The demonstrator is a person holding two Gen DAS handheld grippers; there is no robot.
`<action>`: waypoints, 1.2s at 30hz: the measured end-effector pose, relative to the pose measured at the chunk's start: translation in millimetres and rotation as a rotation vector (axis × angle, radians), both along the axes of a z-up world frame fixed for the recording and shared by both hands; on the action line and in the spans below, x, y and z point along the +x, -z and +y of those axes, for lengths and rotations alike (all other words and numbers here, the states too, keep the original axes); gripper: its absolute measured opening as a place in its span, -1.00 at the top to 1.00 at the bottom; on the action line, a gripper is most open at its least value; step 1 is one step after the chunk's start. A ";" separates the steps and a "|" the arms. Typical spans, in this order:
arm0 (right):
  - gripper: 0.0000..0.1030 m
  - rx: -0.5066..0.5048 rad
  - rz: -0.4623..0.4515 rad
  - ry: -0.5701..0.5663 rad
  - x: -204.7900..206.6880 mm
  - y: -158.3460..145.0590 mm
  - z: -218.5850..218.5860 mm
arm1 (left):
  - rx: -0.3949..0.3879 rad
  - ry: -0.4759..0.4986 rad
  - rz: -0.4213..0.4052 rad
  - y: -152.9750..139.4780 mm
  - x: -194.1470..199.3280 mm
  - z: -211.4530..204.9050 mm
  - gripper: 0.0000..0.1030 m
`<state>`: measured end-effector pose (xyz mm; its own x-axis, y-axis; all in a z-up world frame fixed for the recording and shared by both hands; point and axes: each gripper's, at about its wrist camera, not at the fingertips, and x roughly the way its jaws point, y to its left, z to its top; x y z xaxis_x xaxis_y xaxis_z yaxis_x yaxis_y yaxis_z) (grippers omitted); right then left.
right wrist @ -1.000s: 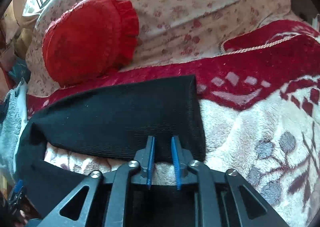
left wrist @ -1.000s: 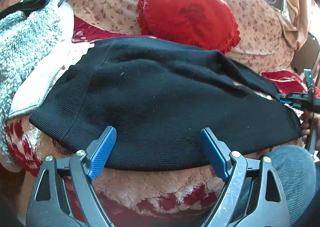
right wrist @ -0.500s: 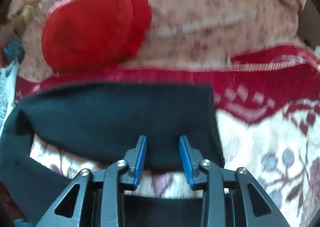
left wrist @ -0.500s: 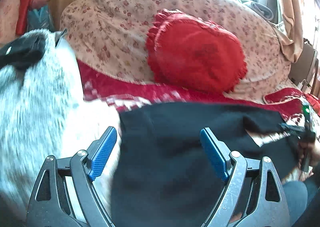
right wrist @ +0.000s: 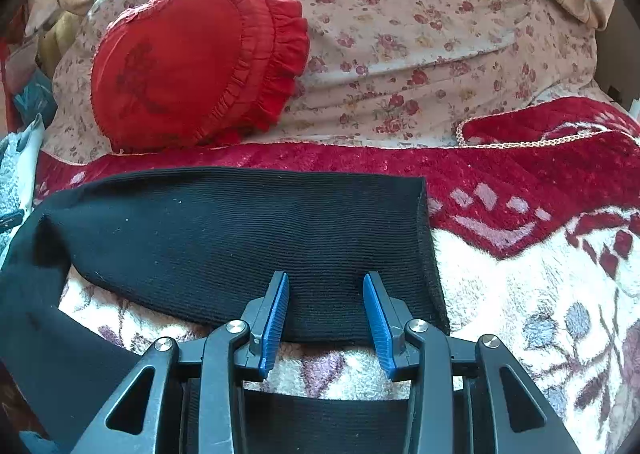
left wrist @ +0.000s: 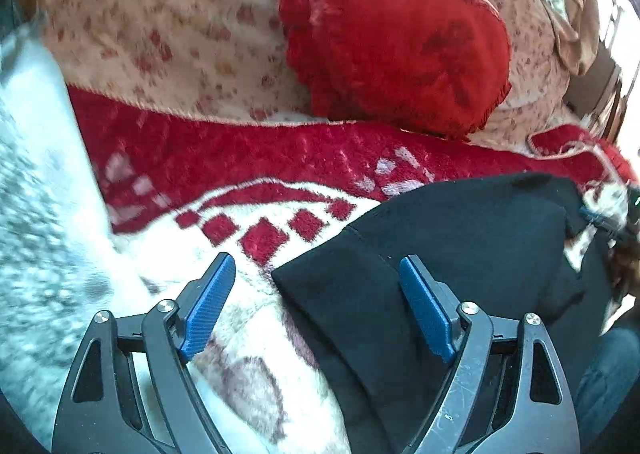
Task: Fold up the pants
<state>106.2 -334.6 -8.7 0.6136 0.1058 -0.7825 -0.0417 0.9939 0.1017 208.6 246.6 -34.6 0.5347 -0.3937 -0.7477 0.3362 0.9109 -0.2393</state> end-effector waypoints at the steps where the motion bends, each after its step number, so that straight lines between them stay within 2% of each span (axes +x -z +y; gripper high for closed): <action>1: 0.27 0.000 -0.001 0.000 -0.1 0.3 -0.1 | -0.039 0.027 0.035 3.9 4.3 1.0 -0.50; 5: 0.26 0.000 -0.003 0.000 0.4 0.7 0.1 | -0.076 0.087 0.059 10.8 9.9 0.3 -0.32; 7: 0.26 -0.002 -0.004 0.000 0.8 0.9 0.4 | -0.091 0.077 0.059 10.8 10.5 3.6 -0.12; 8: 0.25 -0.002 -0.004 0.000 0.9 0.9 0.3 | -0.088 0.057 0.054 10.6 10.0 6.0 0.12; 9: 0.25 -0.004 -0.004 0.000 0.9 1.0 0.4 | -0.088 0.039 0.052 10.4 10.7 8.4 0.22; 11: 0.25 -0.006 -0.004 0.001 0.8 1.0 0.6 | -0.086 0.001 0.036 8.2 6.0 13.9 0.53; 13: 0.25 -0.011 -0.005 0.001 1.0 0.9 0.7 | -0.060 -0.021 0.019 5.3 3.0 11.9 0.58; 16: 0.25 -0.013 -0.007 0.001 1.2 0.7 0.7 | 0.075 -0.099 -0.002 -3.2 -5.4 0.7 0.58; 19: 0.25 -0.010 -0.007 0.001 1.2 1.0 0.6 | 0.338 -0.277 -0.025 -15.3 -16.0 -17.4 0.53; 20: 0.25 -0.013 -0.007 0.001 0.9 1.3 0.7 | 0.377 -0.332 -0.028 -21.7 -22.2 -20.8 0.47; 22: 0.25 -0.015 -0.007 0.001 1.0 1.8 0.5 | 0.382 -0.427 -0.063 -41.1 -41.1 -24.9 0.23; 24: 0.25 -0.018 -0.003 0.001 1.4 1.3 0.0 | 0.381 -0.495 -0.107 -63.1 -64.6 -33.7 -0.24; 27: 0.25 -0.026 0.007 -0.006 -0.6 -6.3 -0.4 | 0.411 -0.515 -0.177 -88.1 -100.8 -57.7 -0.30; 28: 0.25 -0.022 0.007 -0.007 -3.9 -10.1 -0.7 | 0.417 -0.515 -0.185 -92.8 -110.8 -66.5 -0.39; 29: 0.25 -0.008 -0.007 0.000 -11.8 -18.5 -3.9 | 0.416 -0.510 -0.184 -95.9 -120.7 -74.3 -0.65; 30: 0.25 0.009 -0.033 0.004 -20.1 -25.3 -7.0 | 0.413 -0.501 -0.183 -98.1 -130.5 -83.5 -0.81; 33: 0.25 0.044 -0.139 -0.006 -56.8 -46.4 -15.4 | 0.408 -0.494 -0.220 -99.6 -158.9 -108.0 -0.81; 36: 0.25 0.030 -0.161 -0.009 -83.1 -50.4 -17.9 | 0.385 -0.484 -0.208 -94.7 -171.5 -123.2 -0.81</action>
